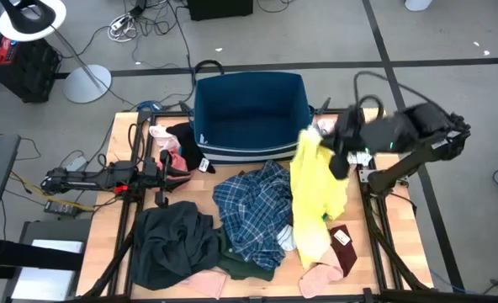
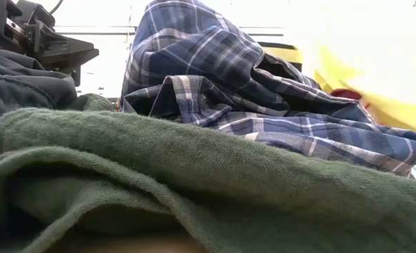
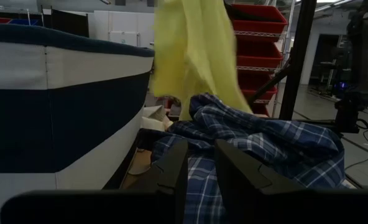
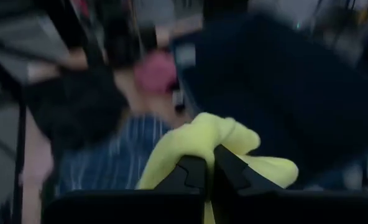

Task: Sort clothes
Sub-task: Put the yellow shirt into the blue laundry bin

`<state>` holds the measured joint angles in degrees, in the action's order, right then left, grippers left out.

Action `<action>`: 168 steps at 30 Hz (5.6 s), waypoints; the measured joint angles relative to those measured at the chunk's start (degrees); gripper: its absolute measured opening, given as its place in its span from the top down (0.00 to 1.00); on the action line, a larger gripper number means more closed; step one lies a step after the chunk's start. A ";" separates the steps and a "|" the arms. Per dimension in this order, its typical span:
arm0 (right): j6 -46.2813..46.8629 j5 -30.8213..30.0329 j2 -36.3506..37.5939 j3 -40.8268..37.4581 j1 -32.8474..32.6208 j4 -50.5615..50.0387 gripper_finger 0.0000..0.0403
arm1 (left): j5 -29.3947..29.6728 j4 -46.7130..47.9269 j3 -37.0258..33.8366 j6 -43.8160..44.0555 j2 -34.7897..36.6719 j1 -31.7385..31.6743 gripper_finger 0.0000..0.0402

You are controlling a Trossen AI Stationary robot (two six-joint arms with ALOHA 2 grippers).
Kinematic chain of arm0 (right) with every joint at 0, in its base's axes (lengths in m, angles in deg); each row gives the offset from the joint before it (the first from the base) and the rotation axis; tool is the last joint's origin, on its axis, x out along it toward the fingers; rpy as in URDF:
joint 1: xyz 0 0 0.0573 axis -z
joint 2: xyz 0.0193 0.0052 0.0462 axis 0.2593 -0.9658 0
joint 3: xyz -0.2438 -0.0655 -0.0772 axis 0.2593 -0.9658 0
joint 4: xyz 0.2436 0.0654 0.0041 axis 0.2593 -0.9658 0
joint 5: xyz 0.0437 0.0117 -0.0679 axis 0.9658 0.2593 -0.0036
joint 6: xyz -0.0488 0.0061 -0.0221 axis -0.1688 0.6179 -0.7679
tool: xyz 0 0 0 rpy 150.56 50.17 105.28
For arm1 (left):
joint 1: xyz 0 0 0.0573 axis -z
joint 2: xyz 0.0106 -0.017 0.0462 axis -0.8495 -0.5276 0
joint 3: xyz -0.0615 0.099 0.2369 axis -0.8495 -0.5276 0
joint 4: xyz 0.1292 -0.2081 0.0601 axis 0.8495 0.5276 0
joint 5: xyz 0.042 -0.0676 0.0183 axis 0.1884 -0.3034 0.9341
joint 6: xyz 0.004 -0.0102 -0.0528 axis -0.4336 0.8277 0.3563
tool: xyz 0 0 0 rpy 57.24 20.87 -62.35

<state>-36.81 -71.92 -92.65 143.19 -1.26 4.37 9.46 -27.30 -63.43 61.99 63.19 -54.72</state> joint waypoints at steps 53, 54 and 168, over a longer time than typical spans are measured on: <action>-13.94 44.06 -33.07 21.64 47.02 17.12 1.00 | -0.01 0.00 0.00 0.02 -0.01 -0.01 0.79; -15.27 41.46 -33.48 21.64 46.43 13.02 1.00 | 0.00 0.00 0.00 0.01 0.01 0.01 0.79; -26.73 8.56 -4.82 -34.00 30.22 57.84 0.96 | 0.00 -0.15 0.00 0.01 -0.01 0.01 0.79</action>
<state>-63.54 -63.36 -97.47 109.19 28.96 62.20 9.46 -27.45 -63.43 61.99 63.18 -54.71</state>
